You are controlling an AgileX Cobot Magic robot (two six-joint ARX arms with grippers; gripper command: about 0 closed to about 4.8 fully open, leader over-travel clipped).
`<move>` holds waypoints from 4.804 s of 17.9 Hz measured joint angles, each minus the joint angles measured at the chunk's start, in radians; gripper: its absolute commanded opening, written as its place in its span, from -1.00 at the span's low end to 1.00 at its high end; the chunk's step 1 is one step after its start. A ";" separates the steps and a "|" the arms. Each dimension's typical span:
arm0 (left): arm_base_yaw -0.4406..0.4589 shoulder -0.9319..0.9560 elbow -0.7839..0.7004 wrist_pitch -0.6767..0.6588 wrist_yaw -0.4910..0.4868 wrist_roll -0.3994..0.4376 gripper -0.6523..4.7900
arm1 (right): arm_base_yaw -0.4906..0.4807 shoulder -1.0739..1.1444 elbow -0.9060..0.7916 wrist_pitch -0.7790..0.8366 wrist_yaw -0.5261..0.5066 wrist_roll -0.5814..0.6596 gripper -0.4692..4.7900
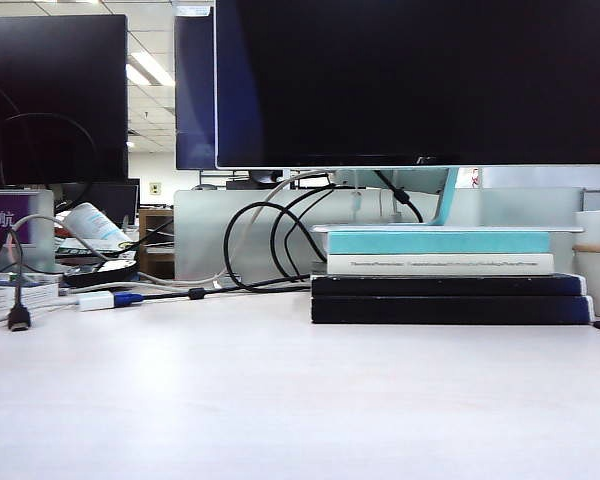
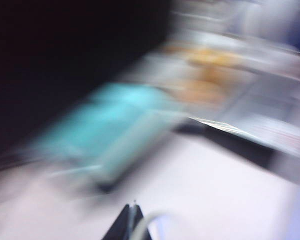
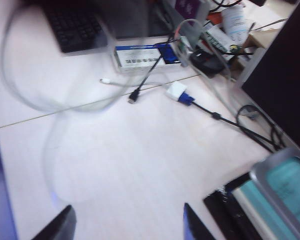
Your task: Unfold the white charging cable into a straight cable.
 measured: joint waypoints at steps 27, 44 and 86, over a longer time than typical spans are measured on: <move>-0.025 0.053 0.000 -0.023 0.391 0.083 1.00 | -0.009 0.078 0.000 0.039 -0.061 0.006 -0.82; -0.025 0.080 0.000 -0.247 -0.120 0.071 1.00 | -0.294 0.073 0.000 -0.523 0.717 0.151 -0.82; 0.149 -0.376 -0.191 -0.444 -0.404 -0.045 0.22 | -0.375 -0.471 -0.296 -0.153 0.280 0.305 0.13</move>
